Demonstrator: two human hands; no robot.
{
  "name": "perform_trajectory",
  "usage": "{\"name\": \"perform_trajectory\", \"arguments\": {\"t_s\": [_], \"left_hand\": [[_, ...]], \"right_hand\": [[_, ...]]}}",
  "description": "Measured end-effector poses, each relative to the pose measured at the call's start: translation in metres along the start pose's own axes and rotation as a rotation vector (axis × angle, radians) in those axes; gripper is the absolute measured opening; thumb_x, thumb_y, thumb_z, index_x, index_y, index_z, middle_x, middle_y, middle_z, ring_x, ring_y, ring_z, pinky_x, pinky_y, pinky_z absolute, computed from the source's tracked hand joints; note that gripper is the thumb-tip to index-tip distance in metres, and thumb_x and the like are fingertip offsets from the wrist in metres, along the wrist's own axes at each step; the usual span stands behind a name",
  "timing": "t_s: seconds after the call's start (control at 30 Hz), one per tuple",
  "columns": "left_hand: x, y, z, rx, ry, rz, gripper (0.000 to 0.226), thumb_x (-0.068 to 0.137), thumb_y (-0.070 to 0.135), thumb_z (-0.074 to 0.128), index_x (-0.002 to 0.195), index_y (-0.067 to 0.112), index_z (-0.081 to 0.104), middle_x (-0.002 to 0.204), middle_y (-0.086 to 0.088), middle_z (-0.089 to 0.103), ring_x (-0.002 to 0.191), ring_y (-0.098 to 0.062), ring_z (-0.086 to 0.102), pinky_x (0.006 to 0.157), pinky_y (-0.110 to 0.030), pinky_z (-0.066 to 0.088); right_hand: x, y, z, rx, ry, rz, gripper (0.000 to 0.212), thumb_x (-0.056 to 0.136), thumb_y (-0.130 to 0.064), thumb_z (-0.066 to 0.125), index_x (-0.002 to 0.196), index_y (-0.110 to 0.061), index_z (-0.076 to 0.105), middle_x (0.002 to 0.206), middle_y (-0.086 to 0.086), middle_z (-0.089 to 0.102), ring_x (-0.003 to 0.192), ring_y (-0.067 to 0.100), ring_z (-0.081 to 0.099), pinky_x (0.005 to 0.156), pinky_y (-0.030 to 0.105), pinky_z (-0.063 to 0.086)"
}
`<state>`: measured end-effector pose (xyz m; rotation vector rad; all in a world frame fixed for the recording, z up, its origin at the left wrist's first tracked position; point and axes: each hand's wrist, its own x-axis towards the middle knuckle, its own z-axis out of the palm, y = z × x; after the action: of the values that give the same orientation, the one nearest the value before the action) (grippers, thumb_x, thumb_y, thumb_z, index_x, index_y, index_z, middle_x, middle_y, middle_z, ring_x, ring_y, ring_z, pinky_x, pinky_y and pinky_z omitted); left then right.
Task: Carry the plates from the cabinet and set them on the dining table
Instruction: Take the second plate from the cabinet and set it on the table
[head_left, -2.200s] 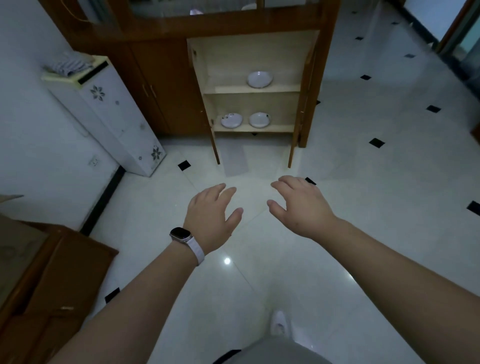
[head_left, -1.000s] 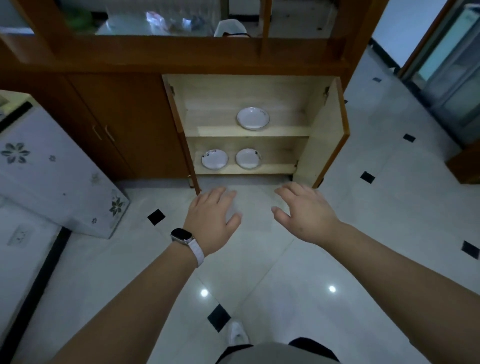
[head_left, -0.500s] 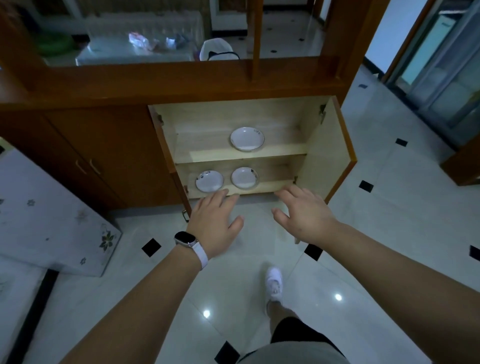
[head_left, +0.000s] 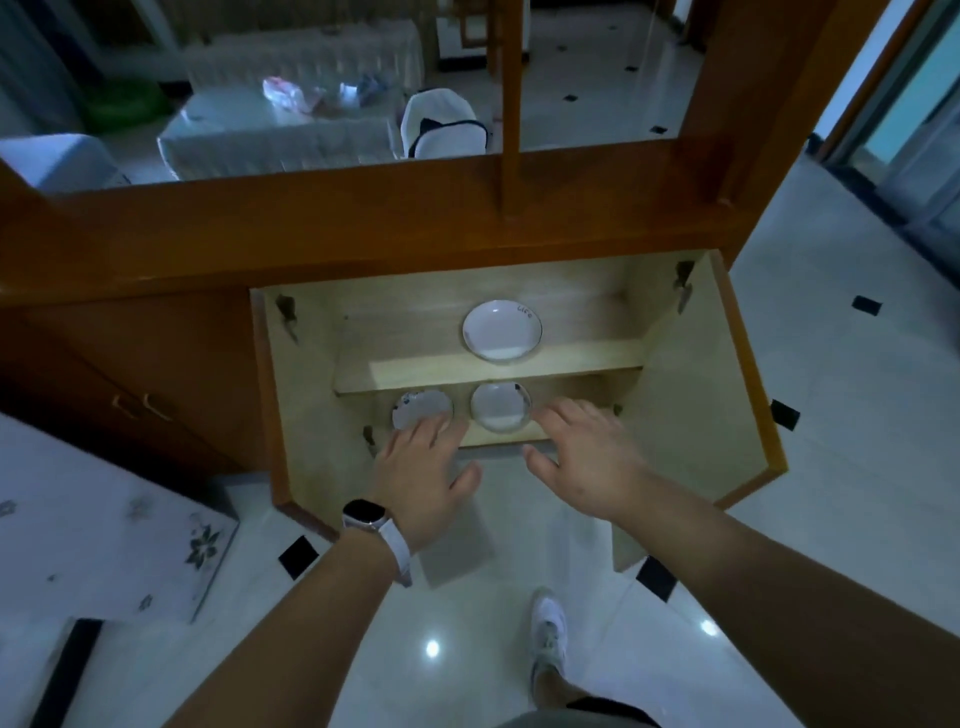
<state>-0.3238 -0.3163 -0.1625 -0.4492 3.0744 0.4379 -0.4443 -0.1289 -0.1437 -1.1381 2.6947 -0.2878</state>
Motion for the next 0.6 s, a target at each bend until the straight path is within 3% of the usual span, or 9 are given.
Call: {"name": "perform_trajectory", "arguments": {"t_s": [0.23, 0.47, 0.6], "left_hand": [[0.102, 0.013, -0.007, 0.018, 0.055, -0.010, 0.060, 0.088, 0.059, 0.032, 0.139, 0.028, 0.043, 0.146, -0.002, 0.044, 0.133, -0.023, 0.039, 0.107, -0.044, 0.032], [0.162, -0.012, 0.024, -0.031, -0.029, -0.063, 0.067, 0.086, 0.063, 0.024, 0.140, 0.029, 0.042, 0.147, -0.002, 0.043, 0.133, -0.024, 0.039, 0.105, -0.041, 0.031], [0.197, -0.039, 0.063, -0.028, -0.107, -0.064, 0.068, 0.084, 0.063, 0.021, 0.141, 0.031, 0.039, 0.152, -0.001, 0.036, 0.137, -0.023, 0.034, 0.109, -0.042, 0.027]], "right_hand": [[0.094, 0.048, -0.009, 0.043, 0.000, 0.022, 0.068, 0.079, -0.060, 0.021, 0.127, -0.023, 0.052, 0.126, -0.004, 0.052, 0.118, 0.021, 0.047, 0.095, 0.038, 0.038], [0.153, 0.079, 0.009, 0.038, -0.039, 0.094, 0.049, 0.091, -0.051, 0.040, 0.130, -0.023, 0.050, 0.133, -0.003, 0.050, 0.121, 0.021, 0.045, 0.096, 0.036, 0.037], [0.184, 0.094, 0.039, 0.019, -0.037, 0.137, 0.049, 0.091, -0.052, 0.039, 0.129, -0.025, 0.051, 0.132, -0.004, 0.051, 0.121, 0.020, 0.046, 0.093, 0.033, 0.037]]}}
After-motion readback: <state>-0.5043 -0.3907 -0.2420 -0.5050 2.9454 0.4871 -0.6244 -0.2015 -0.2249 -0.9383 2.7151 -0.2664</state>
